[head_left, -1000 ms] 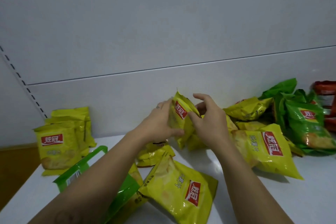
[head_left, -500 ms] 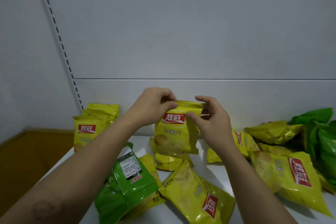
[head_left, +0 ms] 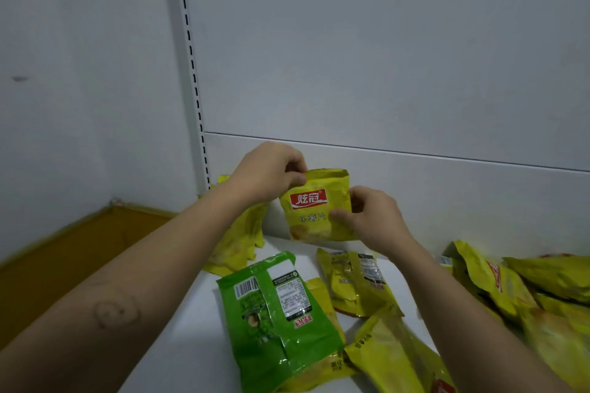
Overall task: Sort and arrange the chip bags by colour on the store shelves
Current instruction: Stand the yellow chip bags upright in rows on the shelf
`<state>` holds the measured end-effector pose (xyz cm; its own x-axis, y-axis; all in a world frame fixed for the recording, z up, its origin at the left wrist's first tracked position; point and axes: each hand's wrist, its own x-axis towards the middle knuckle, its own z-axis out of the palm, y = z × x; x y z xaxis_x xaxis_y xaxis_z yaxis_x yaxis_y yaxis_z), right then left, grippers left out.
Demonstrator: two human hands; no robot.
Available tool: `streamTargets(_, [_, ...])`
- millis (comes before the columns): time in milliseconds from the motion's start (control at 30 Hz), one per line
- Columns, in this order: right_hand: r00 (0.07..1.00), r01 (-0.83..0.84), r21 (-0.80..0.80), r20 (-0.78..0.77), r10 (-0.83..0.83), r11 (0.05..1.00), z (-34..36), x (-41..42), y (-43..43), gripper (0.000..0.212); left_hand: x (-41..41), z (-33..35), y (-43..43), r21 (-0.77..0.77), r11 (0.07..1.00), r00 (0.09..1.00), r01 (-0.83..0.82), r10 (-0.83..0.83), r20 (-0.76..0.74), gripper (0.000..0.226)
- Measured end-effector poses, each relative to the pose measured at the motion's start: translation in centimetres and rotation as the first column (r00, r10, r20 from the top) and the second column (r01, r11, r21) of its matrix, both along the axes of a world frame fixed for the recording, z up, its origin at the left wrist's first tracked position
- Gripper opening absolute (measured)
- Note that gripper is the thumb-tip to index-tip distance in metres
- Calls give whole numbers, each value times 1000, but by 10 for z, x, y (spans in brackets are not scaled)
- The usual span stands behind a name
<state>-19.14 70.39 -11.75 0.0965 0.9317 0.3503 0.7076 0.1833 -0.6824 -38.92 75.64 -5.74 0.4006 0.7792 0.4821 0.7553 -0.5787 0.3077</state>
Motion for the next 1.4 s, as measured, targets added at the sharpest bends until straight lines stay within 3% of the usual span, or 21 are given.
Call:
streamTargets(133, [983,29,-79,184,-13,996,-8,-4,6,43,-9,-5,20,45,999,992,-29,34,-124,10])
streamTargets(300, [915,37,-225,398,57,974,-28,-1,-4,45,-9,-17,45,103,994,939,-19,54,-341,14])
streamTargets(567, [824,43,-372,538,177,927,-31,7,-13,51,-2,-37,70,165,986,883,-9,85,-463,14])
streamTargets(800, [789,51,-443,567,236,895,-27,13,-23,64,-1,-47,69,205,979,905,10,78,-418,13])
streamTargets(967, [795,45,-421,564,223,906,-25,24,-33,64,-6,-48,54,162,987,956,9,40,-291,26])
streamTargets(1100, [822,58,-423,534,197,904,-22,37,-42,64,10,-47,12,175,977,973,124,-84,-217,26])
streamTargets(1267, [895,49,-404,424,139,913,-33,53,-55,57,48,-58,-42,-204,954,853,220,-290,-435,36])
streamTargets(1400, [935,53,-355,347,79,933,-40,66,-61,55,75,-81,-58,-241,952,716,189,-301,-630,49])
